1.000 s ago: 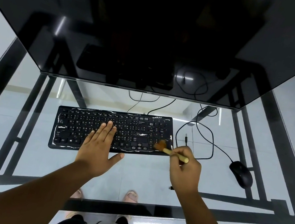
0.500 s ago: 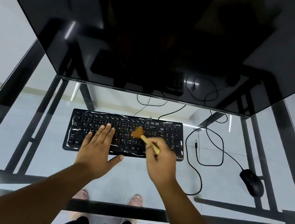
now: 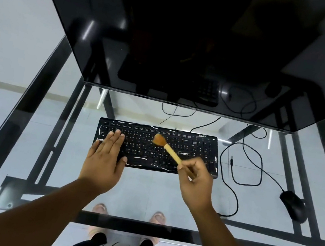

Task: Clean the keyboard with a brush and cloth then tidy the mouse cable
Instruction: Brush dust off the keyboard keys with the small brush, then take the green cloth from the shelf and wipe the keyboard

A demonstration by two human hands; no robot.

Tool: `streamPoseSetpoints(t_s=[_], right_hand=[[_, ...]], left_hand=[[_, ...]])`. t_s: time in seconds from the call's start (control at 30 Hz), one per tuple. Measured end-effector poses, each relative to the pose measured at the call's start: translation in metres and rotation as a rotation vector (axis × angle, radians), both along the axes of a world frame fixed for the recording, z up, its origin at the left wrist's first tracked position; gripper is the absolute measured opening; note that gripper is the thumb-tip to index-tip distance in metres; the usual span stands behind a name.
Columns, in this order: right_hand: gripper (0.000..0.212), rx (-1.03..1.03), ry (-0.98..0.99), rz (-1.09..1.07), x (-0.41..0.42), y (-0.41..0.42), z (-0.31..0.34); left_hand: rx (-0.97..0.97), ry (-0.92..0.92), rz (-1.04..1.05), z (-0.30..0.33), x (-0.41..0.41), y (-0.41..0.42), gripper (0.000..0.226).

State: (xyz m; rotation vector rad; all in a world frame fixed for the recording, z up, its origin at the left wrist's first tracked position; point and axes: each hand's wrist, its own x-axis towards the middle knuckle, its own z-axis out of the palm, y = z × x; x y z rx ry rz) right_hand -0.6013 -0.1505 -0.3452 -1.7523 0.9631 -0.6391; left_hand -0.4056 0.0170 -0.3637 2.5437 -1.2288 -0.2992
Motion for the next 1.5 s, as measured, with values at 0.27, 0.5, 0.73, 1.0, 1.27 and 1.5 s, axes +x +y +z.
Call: streamPoseSetpoints(t_s=[0.27, 0.5, 0.73, 1.0, 1.27, 1.5], right_hand=[[0.033, -0.287, 0.276, 0.338, 0.007, 0.034, -0.025], [0.031, -0.518, 0.368, 0.529, 0.016, 0.043, -0.029], [0.027, -0.584, 0.453, 0.535, 0.016, 0.045, -0.037], [0.031, -0.6, 0.395, 0.451, 0.015, 0.044, -0.036], [0.106, -0.4, 0.638, -0.09, -0.006, -0.003, -0.019], [0.135, -0.232, 0.828, -0.197, -0.025, -0.038, -0.014]], left_hand=[[-0.046, -0.017, 0.111, 0.006, 0.023, 0.025, 0.061], [0.017, 0.014, 0.101, -0.001, 0.021, 0.031, 0.065], [0.04, 0.039, 0.09, -0.002, 0.018, 0.032, 0.067], [-0.016, 0.101, 0.151, 0.0, 0.018, 0.033, 0.07], [0.028, 0.309, 0.221, 0.003, 0.018, 0.029, 0.127], [-0.044, 0.322, 0.275, 0.001, 0.021, 0.024, 0.128]])
